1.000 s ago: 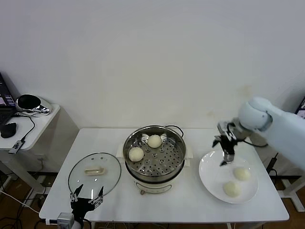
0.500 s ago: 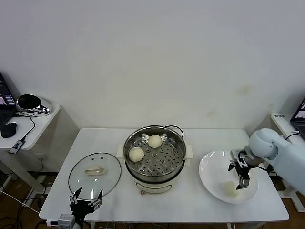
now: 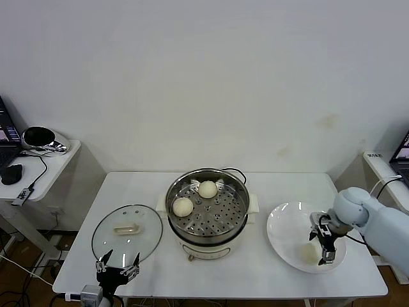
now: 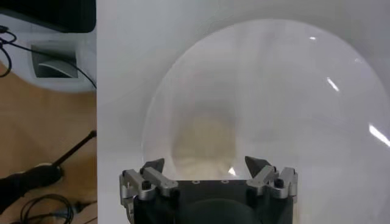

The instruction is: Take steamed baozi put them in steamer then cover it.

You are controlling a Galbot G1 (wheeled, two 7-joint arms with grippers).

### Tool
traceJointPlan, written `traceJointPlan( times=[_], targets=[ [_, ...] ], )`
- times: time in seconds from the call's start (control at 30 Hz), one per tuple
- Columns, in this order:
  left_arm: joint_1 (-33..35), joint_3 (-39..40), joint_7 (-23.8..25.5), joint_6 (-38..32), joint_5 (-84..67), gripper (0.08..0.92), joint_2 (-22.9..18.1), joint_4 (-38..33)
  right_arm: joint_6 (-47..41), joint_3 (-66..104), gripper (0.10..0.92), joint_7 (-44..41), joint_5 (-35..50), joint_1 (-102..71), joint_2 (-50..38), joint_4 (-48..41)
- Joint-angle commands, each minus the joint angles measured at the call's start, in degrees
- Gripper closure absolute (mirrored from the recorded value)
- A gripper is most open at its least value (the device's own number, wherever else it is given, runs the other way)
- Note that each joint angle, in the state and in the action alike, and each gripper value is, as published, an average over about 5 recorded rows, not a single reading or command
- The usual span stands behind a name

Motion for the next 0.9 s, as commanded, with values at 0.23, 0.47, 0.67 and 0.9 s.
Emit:
traceJointPlan(
  times=[0.23, 0.47, 0.67, 0.9],
  targets=[
    [-0.1, 0.1, -0.1, -0.4, 1.2, 0.177, 0.1, 0.4, 0.1, 0.9, 0.203, 1.7, -0.8, -2.0, 1.0, -1.3],
    [-0.5, -0.1, 0.0, -0.3, 1.0, 0.177, 0.3, 0.4, -0.1, 0.9, 0.203, 2.1, -0.8, -2.0, 1.5, -1.7],
    [-0.4, 0.0, -0.1, -0.4, 1.1, 0.177, 0.3, 0.4, -0.1, 0.9, 0.267, 2.5, -0.7, -1.8, 1.6, -2.2],
    [-0.5, 0.0, 0.0, -0.3, 1.0, 0.177, 0.3, 0.4, -0.5, 1.0, 0.446, 2.0, 1.4, 0.8, 0.5, -1.7]
  ],
)
